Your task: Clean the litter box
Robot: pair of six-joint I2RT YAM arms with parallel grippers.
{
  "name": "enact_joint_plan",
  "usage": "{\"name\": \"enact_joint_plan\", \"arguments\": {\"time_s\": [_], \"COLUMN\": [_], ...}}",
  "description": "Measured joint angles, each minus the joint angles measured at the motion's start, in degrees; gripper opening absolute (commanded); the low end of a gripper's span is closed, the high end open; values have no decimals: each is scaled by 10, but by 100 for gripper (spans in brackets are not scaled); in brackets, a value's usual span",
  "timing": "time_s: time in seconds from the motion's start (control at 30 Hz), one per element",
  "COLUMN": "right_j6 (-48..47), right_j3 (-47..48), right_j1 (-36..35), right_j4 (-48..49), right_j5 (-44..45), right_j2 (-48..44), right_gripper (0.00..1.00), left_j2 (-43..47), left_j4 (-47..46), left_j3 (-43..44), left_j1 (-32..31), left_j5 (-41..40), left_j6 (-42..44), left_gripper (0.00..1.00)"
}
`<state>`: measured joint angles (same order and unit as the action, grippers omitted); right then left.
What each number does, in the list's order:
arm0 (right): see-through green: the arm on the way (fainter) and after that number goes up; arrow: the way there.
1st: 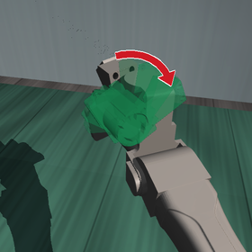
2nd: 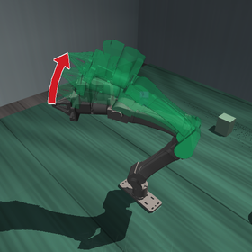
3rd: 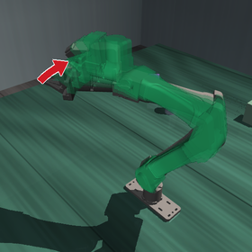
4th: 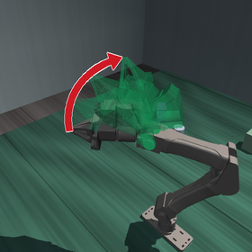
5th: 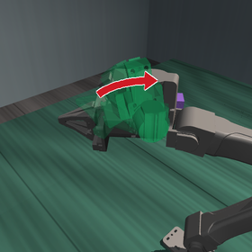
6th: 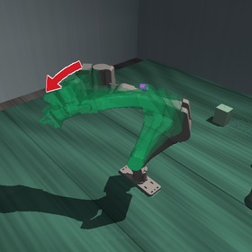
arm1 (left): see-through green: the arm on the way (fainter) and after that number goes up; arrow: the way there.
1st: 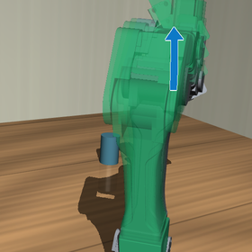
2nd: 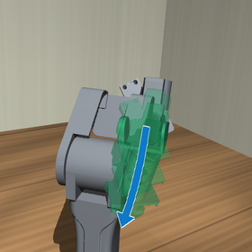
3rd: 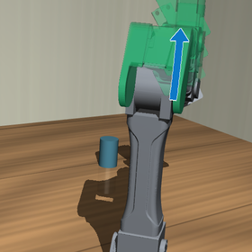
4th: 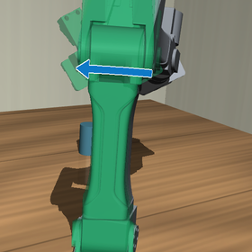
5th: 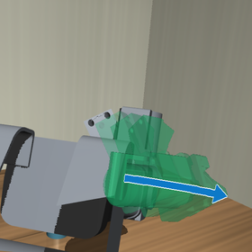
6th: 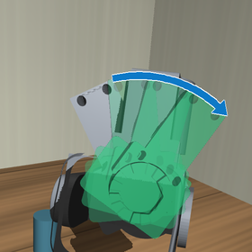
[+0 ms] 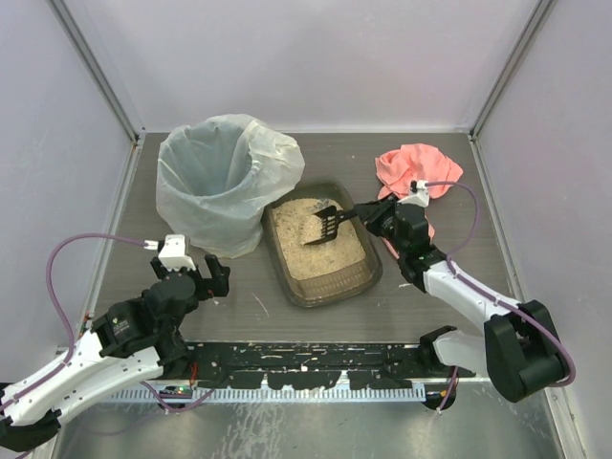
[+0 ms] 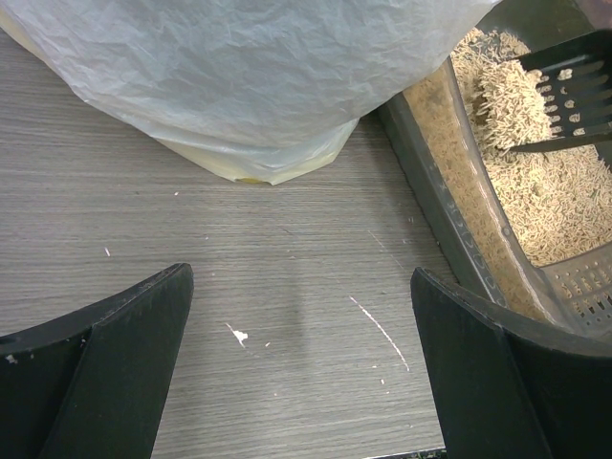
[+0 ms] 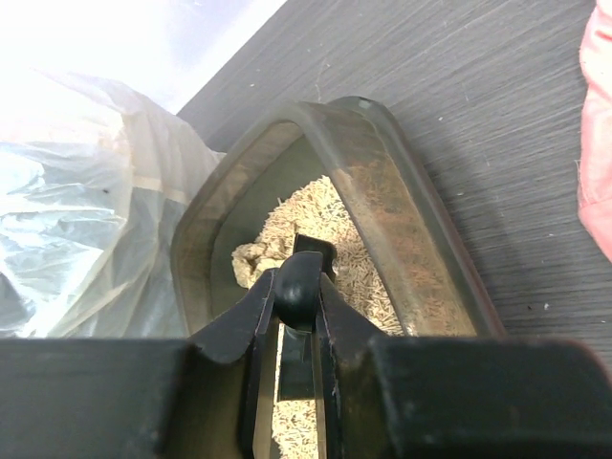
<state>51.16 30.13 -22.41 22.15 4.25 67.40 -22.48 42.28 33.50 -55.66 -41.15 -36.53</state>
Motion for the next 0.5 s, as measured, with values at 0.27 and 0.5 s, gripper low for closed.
{"name": "enact_joint_plan", "arguments": {"time_s": [0.27, 0.5], "right_j6": [14, 76], "right_j3": [-5, -20], "right_j1": [64, 144], "right_j4": [20, 107], "right_j5": [-85, -197], "right_j2": [-12, 34], "right_gripper": [1, 1], "left_j2": [0, 0], "left_j4": [0, 0], "left_j3": [0, 0], "left_j1": [0, 0], "left_j5": [0, 0], "left_j6": [0, 0], "left_gripper": [98, 98]}}
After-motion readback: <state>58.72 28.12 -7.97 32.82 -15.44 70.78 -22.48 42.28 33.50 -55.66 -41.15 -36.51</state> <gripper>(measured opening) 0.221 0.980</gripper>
